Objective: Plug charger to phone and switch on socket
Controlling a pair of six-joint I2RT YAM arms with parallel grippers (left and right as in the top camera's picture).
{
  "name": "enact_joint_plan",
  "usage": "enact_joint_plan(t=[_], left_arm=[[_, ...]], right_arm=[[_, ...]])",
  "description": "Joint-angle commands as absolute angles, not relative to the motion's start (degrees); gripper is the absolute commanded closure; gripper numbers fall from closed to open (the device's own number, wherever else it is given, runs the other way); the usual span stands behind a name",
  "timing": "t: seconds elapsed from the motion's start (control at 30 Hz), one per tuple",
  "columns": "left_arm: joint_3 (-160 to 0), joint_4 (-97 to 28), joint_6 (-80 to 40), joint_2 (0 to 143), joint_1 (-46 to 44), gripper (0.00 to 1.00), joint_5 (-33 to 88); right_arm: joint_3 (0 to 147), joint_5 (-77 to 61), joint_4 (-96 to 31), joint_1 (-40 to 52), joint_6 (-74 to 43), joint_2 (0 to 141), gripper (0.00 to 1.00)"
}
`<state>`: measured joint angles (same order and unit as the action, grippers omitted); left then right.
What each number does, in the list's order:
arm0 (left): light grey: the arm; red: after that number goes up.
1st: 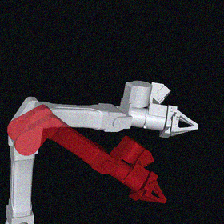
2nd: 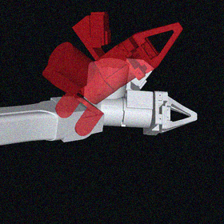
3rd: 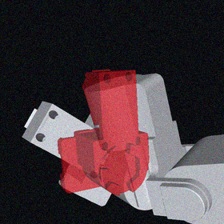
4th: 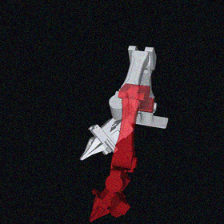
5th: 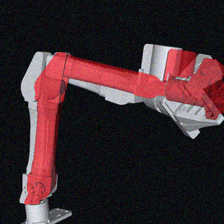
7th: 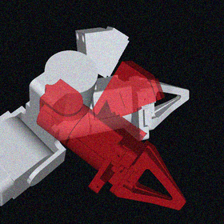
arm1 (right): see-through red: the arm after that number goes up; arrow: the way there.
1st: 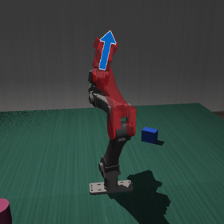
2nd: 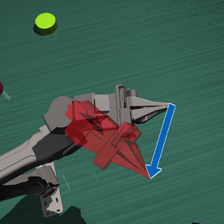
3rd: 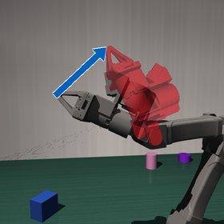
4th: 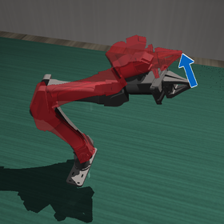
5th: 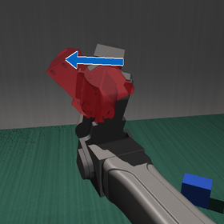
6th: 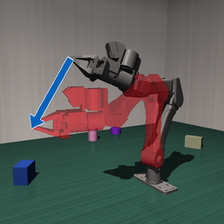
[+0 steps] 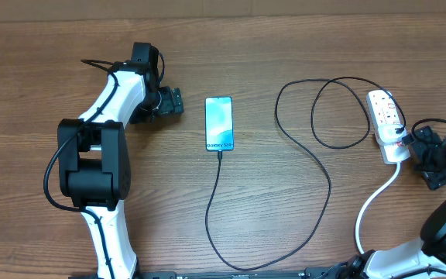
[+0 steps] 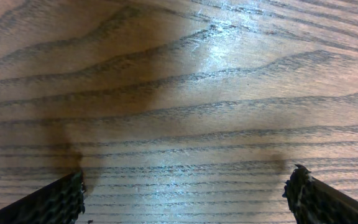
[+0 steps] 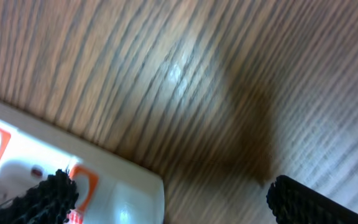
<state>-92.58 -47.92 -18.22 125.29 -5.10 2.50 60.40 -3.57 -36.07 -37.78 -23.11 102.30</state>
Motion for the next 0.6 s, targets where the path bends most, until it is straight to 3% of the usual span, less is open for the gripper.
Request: enact_joint_plan(t=[0.0,0.57], left_arm=[[-90.2,-47.5,-18.0,129.5,-4.5,0.01,3.2],[-90.2,-47.5,-18.0,129.5,-4.5,0.0,3.2]], right_arm=[[60.0,-3.1,-36.5,-37.6,-22.7,103.6,0.0],[60.0,-5.7,-39.2,-37.6,-22.6,103.6,0.0]])
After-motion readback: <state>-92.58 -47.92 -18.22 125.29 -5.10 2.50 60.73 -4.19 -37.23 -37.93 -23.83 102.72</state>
